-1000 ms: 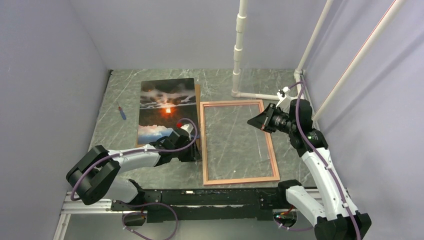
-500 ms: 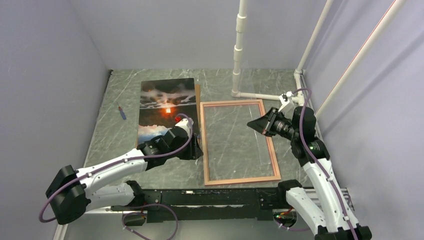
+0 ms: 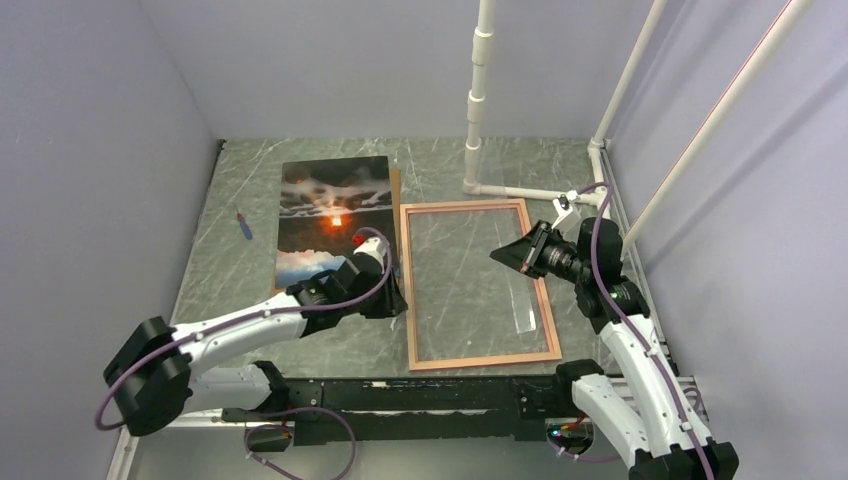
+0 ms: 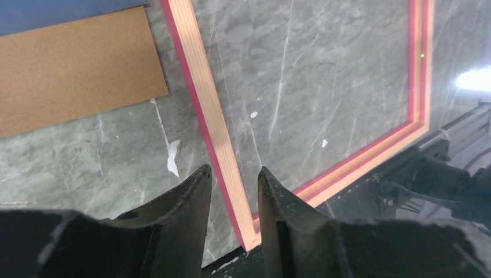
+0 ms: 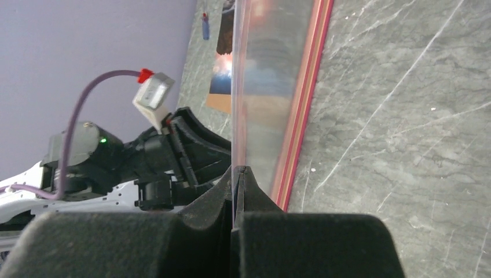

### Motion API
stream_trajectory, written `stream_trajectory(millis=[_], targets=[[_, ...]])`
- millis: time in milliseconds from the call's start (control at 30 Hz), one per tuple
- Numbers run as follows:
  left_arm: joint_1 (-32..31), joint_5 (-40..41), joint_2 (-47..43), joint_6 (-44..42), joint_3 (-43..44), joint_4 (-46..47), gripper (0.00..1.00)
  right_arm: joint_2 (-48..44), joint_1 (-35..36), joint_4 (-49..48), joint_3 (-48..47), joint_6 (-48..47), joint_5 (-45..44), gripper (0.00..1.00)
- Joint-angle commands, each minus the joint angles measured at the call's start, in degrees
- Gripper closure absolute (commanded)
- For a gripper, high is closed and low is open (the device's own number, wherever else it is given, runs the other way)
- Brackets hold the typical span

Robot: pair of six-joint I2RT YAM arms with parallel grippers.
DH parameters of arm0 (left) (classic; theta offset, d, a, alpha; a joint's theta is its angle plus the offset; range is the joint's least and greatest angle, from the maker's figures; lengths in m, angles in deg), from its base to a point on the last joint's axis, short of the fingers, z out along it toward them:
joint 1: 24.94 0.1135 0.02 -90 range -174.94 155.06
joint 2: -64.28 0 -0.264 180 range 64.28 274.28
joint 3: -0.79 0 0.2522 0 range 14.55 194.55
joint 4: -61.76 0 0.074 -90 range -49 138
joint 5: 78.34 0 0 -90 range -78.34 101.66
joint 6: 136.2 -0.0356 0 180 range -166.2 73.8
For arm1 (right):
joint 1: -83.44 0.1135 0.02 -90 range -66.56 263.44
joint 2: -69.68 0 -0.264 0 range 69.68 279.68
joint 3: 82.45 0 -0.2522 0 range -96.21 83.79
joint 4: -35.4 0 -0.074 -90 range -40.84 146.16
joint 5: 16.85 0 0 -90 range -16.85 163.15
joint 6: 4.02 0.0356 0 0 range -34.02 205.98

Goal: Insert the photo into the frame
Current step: Move the photo frame to the center of the board.

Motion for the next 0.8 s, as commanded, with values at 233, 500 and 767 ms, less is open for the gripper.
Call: stream_trajectory(millis=[233, 500, 767], targets=[[0.0, -3.2, 11.9, 3.5, 1.6, 4.5, 0.63, 2.3, -0.1, 5.2, -8.9, -6.0, -0.5, 1.00], [-0.1, -5.6, 16.7, 2.7, 2.6, 7.4, 0.55, 3.8, 0.0, 15.1, -17.1, -11.3, -7.4, 1.00], [-1.0, -0.4, 23.3, 2.8, 8.1, -3.5, 0.66, 3.6, 0.0, 15.3, -16.6, -11.2, -6.9, 1.00]])
